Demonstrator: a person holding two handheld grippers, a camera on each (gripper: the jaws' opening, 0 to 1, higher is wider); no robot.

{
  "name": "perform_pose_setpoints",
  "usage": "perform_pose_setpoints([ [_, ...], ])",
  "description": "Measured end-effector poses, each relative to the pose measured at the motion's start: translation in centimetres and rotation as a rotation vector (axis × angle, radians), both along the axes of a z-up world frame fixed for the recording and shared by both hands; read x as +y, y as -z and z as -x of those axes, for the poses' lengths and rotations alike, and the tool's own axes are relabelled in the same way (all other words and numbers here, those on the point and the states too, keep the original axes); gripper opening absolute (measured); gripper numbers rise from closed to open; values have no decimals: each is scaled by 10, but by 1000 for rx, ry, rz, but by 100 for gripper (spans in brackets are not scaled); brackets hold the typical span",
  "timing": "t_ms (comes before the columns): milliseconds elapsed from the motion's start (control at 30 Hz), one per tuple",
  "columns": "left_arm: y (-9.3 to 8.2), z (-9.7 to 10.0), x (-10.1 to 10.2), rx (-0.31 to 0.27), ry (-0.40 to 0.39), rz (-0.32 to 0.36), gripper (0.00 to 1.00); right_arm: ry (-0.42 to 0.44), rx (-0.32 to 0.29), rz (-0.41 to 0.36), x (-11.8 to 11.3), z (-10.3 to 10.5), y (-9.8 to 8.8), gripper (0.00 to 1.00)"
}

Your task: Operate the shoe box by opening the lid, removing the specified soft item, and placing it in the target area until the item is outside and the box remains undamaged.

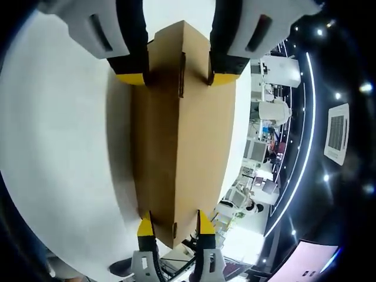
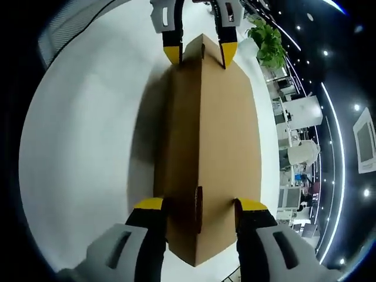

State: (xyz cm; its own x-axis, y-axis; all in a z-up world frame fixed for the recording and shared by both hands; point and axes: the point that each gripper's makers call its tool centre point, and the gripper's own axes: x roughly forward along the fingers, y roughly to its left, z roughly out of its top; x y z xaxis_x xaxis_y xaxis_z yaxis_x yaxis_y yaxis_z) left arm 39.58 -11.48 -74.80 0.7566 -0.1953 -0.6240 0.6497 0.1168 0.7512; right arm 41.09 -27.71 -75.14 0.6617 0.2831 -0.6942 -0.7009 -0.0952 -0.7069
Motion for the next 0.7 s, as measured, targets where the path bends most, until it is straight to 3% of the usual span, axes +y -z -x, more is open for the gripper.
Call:
perform_pose_setpoints([
  [333,0,1,0,2,-4,-3,39,55,-35,13,3,0,4,45],
  [700,-1,1,0,2,-6,-3,39,58,-24,3,2,-1,2,45],
])
